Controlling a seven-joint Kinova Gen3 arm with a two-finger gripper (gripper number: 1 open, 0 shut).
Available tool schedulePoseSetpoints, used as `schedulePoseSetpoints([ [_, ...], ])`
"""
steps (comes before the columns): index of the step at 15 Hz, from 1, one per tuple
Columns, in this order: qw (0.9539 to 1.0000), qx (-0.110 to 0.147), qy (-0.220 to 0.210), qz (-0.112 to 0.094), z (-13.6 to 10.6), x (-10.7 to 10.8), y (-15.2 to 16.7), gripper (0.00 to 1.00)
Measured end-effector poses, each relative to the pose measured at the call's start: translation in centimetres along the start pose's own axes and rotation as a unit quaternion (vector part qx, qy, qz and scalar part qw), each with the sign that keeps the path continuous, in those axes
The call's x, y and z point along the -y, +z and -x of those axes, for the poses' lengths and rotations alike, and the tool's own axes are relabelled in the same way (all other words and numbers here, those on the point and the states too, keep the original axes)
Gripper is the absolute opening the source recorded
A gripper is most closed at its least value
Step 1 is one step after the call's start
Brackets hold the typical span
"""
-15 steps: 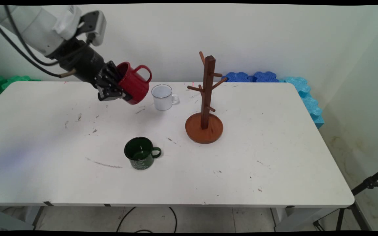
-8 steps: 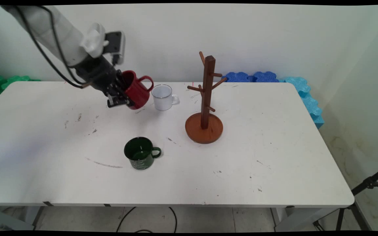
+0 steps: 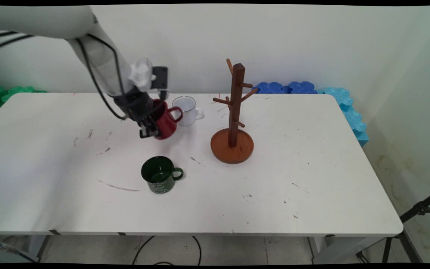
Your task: Place the picked object on the table
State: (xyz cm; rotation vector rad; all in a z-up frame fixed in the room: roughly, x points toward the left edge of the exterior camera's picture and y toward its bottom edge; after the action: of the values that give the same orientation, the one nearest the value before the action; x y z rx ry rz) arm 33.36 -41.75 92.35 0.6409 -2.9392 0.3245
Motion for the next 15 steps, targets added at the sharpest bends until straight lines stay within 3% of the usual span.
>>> schedulePoseSetpoints([
  [7, 0.9994, 0.033, 0.000, 0.011, -2.8, 0.7, 4.6, 0.00],
  [15, 0.9986, 0.049, -0.005, 0.021, -4.5, 1.0, 7.2, 0.00],
])
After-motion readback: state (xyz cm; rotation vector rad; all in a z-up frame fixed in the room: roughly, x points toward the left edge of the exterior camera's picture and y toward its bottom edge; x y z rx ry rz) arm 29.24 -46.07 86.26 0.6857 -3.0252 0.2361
